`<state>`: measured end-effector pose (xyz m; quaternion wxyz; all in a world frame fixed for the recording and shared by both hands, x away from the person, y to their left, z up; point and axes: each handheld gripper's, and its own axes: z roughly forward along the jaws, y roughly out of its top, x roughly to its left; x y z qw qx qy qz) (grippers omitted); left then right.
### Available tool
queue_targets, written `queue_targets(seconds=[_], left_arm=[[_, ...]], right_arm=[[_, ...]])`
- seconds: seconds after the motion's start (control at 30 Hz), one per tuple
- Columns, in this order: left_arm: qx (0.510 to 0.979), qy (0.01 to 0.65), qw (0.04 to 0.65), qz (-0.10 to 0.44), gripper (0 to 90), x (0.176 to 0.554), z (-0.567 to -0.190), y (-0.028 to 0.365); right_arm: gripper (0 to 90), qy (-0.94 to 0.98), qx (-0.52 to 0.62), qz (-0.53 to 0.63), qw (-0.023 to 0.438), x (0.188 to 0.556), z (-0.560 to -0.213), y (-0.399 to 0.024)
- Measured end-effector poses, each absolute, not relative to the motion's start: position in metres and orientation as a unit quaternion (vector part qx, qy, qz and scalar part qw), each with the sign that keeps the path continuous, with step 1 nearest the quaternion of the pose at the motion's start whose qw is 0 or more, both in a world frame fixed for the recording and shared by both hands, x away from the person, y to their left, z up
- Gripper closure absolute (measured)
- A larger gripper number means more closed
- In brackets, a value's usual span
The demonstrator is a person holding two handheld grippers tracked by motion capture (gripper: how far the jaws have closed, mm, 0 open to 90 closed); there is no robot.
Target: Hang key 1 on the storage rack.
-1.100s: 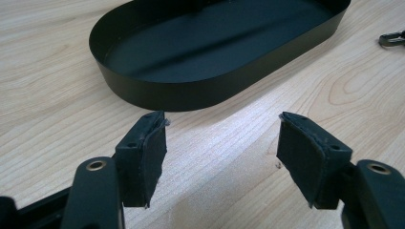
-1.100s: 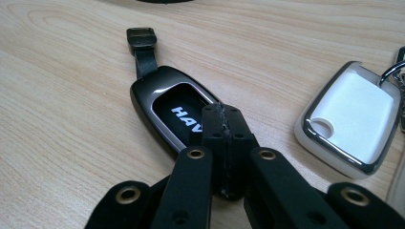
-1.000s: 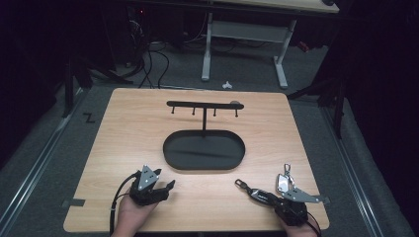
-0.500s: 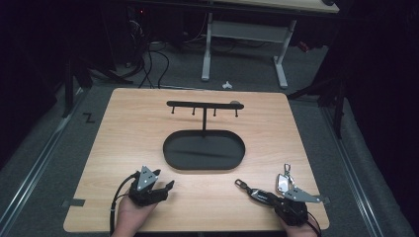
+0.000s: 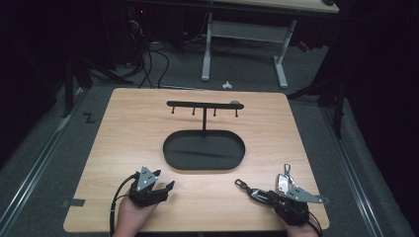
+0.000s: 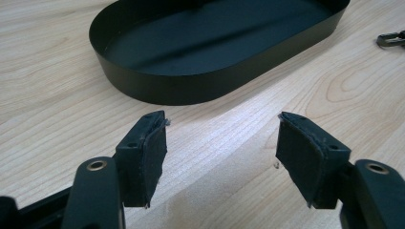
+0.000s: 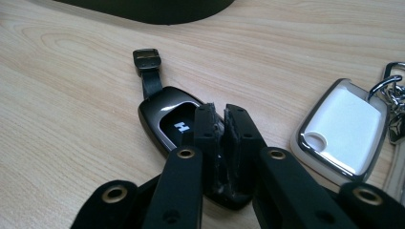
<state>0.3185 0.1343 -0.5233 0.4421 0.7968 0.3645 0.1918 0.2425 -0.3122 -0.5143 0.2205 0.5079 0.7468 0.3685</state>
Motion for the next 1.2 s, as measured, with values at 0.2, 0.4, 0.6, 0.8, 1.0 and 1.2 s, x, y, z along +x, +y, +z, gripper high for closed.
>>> queue_targets(seconds=[0.2,0.4,0.6,0.8,1.0,1.2], left_arm=[[0.792,0.370,0.436,0.214,33.4,0.316,-0.522,0.141],[0.786,0.383,0.437,0.210,32.6,0.313,-0.522,0.154],[0.784,0.382,0.441,0.213,32.9,0.309,-0.522,0.159],[0.781,0.387,0.444,0.207,35.1,0.309,-0.522,0.160],[0.787,0.377,0.442,0.206,36.5,0.309,-0.518,0.155],[0.802,0.343,0.435,0.224,38.5,0.307,-0.517,0.146]], right_arm=[[73.8,0.743,0.507,0.370,0.233,0.248,-0.511,-0.309],[65.4,0.741,0.502,0.370,0.249,0.258,-0.504,-0.308],[65.2,0.742,0.510,0.362,0.243,0.269,-0.499,-0.303],[64.8,0.745,0.519,0.346,0.238,0.278,-0.498,-0.301],[50.2,0.750,0.528,0.324,0.233,0.285,-0.499,-0.301],[42.1,0.765,0.530,0.287,0.226,0.290,-0.496,-0.298]])
